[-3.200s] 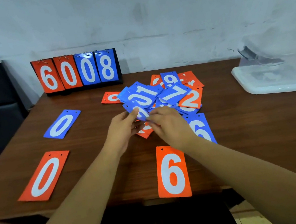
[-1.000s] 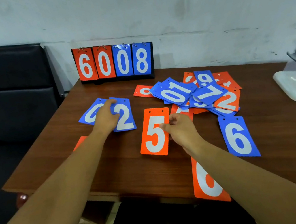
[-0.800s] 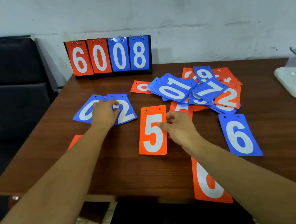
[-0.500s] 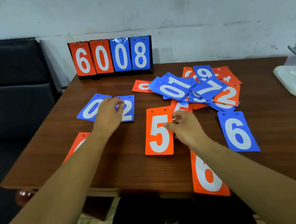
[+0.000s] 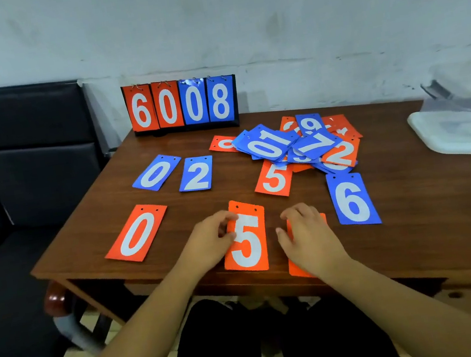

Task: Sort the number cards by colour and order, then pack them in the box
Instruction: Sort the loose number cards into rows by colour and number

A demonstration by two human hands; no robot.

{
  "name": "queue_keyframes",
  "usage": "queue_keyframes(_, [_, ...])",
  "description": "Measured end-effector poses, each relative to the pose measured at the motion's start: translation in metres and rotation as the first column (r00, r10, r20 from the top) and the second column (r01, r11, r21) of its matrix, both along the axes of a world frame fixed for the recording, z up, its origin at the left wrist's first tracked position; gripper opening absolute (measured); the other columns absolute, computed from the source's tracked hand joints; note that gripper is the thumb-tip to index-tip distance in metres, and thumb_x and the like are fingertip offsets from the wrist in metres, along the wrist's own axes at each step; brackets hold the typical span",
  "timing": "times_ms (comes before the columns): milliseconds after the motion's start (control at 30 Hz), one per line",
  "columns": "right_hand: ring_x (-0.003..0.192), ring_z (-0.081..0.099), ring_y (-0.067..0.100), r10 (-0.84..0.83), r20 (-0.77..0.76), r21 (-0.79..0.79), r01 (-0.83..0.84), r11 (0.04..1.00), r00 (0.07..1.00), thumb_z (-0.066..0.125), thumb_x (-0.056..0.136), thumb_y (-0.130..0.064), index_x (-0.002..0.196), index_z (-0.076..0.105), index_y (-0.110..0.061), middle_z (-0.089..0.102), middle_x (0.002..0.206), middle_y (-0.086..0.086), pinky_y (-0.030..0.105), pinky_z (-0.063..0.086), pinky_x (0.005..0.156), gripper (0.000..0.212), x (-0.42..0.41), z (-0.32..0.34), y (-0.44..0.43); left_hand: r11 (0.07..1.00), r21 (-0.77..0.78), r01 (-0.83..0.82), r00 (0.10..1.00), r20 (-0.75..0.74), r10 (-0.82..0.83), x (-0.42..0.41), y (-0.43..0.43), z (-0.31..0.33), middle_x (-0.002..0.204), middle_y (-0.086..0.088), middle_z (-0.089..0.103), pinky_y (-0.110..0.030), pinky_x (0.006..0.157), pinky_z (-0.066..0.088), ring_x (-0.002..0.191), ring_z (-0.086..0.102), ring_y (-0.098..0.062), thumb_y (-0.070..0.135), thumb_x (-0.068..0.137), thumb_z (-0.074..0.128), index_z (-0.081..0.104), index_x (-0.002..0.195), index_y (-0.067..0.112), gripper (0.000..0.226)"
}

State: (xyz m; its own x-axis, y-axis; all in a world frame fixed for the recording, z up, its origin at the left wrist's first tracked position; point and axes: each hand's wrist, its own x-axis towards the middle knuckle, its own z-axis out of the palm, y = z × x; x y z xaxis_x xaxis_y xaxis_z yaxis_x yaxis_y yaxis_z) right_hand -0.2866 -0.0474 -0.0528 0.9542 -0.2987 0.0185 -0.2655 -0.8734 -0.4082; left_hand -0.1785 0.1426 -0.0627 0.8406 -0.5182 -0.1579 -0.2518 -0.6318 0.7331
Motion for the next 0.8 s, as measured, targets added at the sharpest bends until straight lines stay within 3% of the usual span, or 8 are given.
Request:
queue_keyframes(67, [0.138, 0.035, 0.017, 0.063, -0.087, -0.097, -0.071, 0.993, 0.994, 0.043, 0.1, -0.04, 0.142, 0.042, -0.019, 0.038, 0.149, 0.001, 0.032, 0.034, 0.111, 0.047, -0.017, -0.007, -0.007, 0.994, 0.105, 0.041, 0.994, 0.101, -0.052, -0.007, -0.005, 0.001, 0.129, 0.004, 0.056, -0.021, 0.086, 0.048, 0.108, 0.054, -0.009, 0.029, 0.091, 0.066, 0.054, 0.131, 0.034, 0.042])
queue_keyframes(167, [0.144, 0.026, 0.016, 0.101, -0.097, -0.099, -0.11, 0.989, 0.99, 0.038, 0.102, -0.037, 0.148, 0.036, -0.018, 0.031, 0.156, 0.0, 0.031, 0.028, 0.114, 0.05, -0.032, -0.017, -0.016, 0.971, 0.22, 0.087, 0.964, 0.227, -0.138, -0.013, -0.013, -0.004, 0.137, 0.004, 0.046, -0.032, 0.106, 0.036, 0.128, 0.04, -0.015, 0.038, 0.089, 0.066, 0.056, 0.133, 0.035, 0.045])
queue_keyframes(400, [0.142, 0.029, 0.013, 0.081, -0.08, -0.058, -0.086, 0.995, 0.993, 0.044, 0.1, -0.039, 0.147, 0.037, -0.02, 0.033, 0.154, -0.004, 0.034, 0.032, 0.115, 0.052, -0.046, -0.019, -0.041, 0.915, 0.335, 0.226, 0.904, 0.279, -0.325, -0.022, -0.039, -0.006, 0.159, 0.011, 0.015, -0.048, 0.119, 0.02, 0.147, 0.009, -0.02, 0.04, 0.095, 0.056, 0.053, 0.135, 0.043, 0.04])
queue_keyframes(567, [0.139, 0.033, 0.012, 0.063, -0.065, -0.026, -0.065, 0.998, 0.996, 0.05, 0.097, -0.042, 0.145, 0.041, -0.02, 0.036, 0.151, -0.006, 0.034, 0.034, 0.114, 0.053, -0.052, -0.019, -0.051, 0.883, 0.336, 0.326, 0.865, 0.272, -0.423, -0.024, -0.052, -0.008, 0.152, 0.012, 0.03, -0.044, 0.119, 0.02, 0.144, 0.018, -0.013, 0.038, 0.099, 0.049, 0.047, 0.138, 0.041, 0.04])
queue_keyframes(800, [0.132, 0.042, 0.016, -0.154, 0.031, 0.011, 0.154, 0.988, 0.988, 0.052, 0.097, -0.031, 0.135, 0.051, -0.015, 0.048, 0.141, 0.001, 0.031, 0.039, 0.106, 0.041, -0.018, -0.006, -0.085, 0.972, 0.175, 0.159, 0.915, 0.343, -0.211, 0.006, -0.085, 0.002, 0.151, 0.008, 0.034, -0.037, 0.114, 0.031, 0.142, 0.028, -0.012, 0.029, 0.098, 0.053, 0.047, 0.139, 0.03, 0.042])
